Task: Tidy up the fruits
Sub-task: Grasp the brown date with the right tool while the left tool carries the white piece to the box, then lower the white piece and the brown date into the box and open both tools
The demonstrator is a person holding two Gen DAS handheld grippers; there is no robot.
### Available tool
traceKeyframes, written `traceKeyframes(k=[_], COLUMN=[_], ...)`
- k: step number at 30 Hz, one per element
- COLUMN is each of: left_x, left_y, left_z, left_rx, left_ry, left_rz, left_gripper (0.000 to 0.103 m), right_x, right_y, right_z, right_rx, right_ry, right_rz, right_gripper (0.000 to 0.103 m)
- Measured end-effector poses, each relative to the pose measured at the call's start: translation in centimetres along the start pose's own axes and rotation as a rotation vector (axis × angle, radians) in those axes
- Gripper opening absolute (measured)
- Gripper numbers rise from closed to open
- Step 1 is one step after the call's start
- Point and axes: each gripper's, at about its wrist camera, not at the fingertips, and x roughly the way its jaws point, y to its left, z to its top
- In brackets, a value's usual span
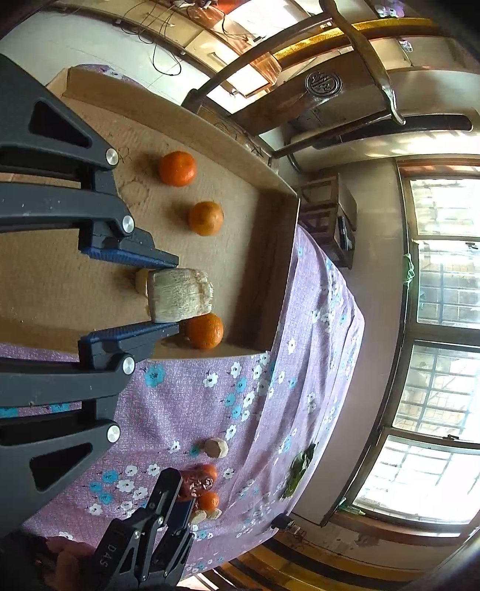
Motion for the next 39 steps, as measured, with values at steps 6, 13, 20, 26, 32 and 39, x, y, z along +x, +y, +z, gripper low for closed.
traceKeyframes(k=[6,13,20,26,32,39], left_x=[-1.2,-1.3,-0.6,0.1,0.7,1.4], left_y=[2.3,4.7,6.1,6.5,6.7,7.1], left_z=[-1.1,-2.3,-2.9,-3.0,-3.1,-3.3], left_rx=[-0.017,-0.051,-0.072,-0.079,-0.081,-0.083], left_ry=[-0.005,0.015,0.031,0.037,0.051,0.063], left_rz=[0.041,0.068,0.081,0.090,0.092,0.098], left_gripper=[0.028,0.028,0.028,0.028,0.028,0.028], right_x=[-0.1,0.6,1.7,3.1,4.8,7.0], right_y=[2.9,6.1,8.5,10.8,12.5,13.9], right_z=[0.3,0.6,1.0,0.9,0.7,0.4], right_rx=[-0.045,-0.099,-0.132,-0.176,-0.199,-0.221], right_ry=[-0.007,0.004,0.013,0.043,0.074,0.121], right_rz=[0.028,0.065,0.099,0.136,0.159,0.183], right_gripper=[0.039,0.039,0.039,0.039,0.039,0.039])
